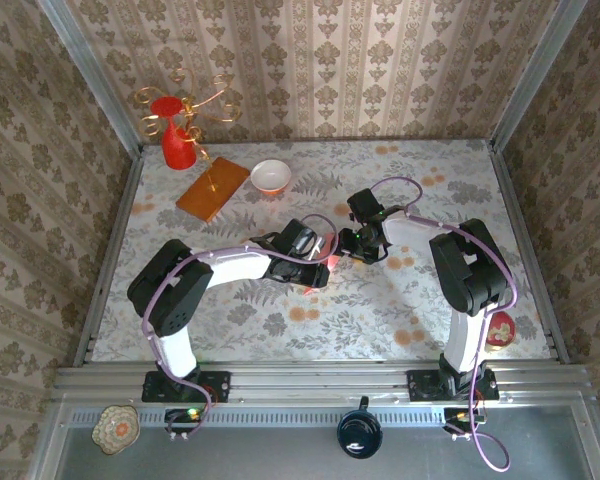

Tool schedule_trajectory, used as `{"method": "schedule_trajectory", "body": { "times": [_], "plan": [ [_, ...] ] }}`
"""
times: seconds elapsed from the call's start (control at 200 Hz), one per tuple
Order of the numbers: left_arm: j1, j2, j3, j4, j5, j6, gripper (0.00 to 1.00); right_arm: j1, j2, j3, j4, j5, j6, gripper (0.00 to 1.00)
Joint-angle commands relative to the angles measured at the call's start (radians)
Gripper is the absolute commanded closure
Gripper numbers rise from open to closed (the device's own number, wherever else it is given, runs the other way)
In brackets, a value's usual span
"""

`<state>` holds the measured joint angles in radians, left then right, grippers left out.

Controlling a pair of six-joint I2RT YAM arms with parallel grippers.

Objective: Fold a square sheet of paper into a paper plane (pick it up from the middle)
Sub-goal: Fold the wing for the fifth time at the center of the table.

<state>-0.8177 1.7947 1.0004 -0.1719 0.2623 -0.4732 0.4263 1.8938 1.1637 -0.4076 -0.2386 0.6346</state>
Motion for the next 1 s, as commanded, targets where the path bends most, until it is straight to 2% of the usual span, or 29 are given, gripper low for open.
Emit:
{"method": "schedule_trajectory", "body": {
  "times": [0.0,0.19,0.33,0.555,0.725,0.84,0.99],
  "plan": [
    [-0.005,0.024,0.0,-0.017,-0.026,0.022,0.54,0.005,0.108,-0.033,0.02,0.073,-0.007,0.39],
    [0.027,0.025,-0.049,0.043,0.022,-0.027,0.64,0.0,0.098,-0.033,0.022,0.063,-0.011,0.39],
    [0.069,0.033,-0.098,0.134,0.121,-0.082,0.71,-0.01,0.067,-0.041,0.037,0.024,-0.024,0.39],
    [0.114,0.066,-0.133,0.223,0.24,-0.146,0.77,-0.039,-0.021,-0.094,0.152,-0.137,-0.088,0.35],
    [0.132,0.08,-0.142,0.238,0.265,-0.171,0.8,-0.041,-0.045,-0.119,0.176,-0.173,-0.162,0.3],
    [0.138,0.087,-0.142,0.243,0.276,-0.178,0.81,-0.04,-0.037,-0.128,0.163,-0.163,-0.196,0.3],
    [0.141,0.092,-0.14,0.236,0.277,-0.182,0.82,-0.029,-0.003,-0.104,0.094,-0.072,-0.221,0.3]
  ]
}}
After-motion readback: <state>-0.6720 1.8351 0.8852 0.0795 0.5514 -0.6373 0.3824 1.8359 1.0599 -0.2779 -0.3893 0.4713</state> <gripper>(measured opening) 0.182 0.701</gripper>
